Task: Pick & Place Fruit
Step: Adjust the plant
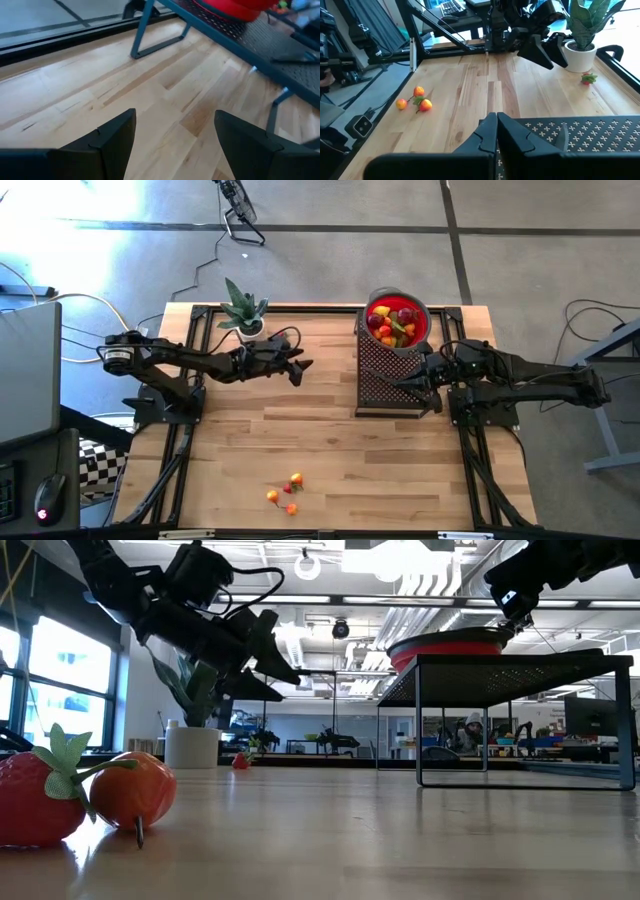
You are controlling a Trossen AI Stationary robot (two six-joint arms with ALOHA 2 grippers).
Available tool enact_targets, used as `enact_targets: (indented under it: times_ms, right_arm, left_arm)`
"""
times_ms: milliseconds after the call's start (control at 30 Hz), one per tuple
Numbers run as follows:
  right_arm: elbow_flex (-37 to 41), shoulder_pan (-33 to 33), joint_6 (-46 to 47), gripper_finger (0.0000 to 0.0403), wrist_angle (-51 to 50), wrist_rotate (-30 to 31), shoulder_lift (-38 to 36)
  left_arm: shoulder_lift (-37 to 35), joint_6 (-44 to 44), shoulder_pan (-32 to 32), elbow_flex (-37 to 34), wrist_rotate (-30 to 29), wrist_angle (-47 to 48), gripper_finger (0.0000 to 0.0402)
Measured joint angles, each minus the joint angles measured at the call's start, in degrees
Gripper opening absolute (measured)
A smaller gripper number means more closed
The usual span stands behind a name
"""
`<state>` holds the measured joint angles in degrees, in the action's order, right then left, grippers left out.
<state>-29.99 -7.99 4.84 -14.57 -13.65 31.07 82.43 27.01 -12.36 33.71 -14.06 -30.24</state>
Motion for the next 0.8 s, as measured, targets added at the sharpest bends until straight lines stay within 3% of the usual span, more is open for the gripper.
enact_targets:
  times_ms: [200, 367, 567, 800]
  right_arm:
    - [-0.01, 0.0, -0.08, 0.0005, -0.04, 0.0, 0.0]
    - [-0.01, 0.0, -0.07, 0.0005, -0.04, 0.0, 0.0]
    - [-0.01, 0.0, -0.03, 0.0005, -0.06, 0.0, 0.01]
    - [-0.01, 0.0, -0.11, 0.0005, -0.04, 0.16, 0.0]
  left_arm:
    - [0.0, 1.29, 0.0, 0.0, -2.69, 0.37, 0.0264]
    - [0.0, 4.18, 0.52, 0.0, -13.77, 3.12, 0.0245]
    - [-0.31, 11.12, 3.08, -0.02, -27.46, 10.66, 0.0175]
    - [-0.31, 14.28, 6.61, -0.02, -33.09, 14.65, 0.0079]
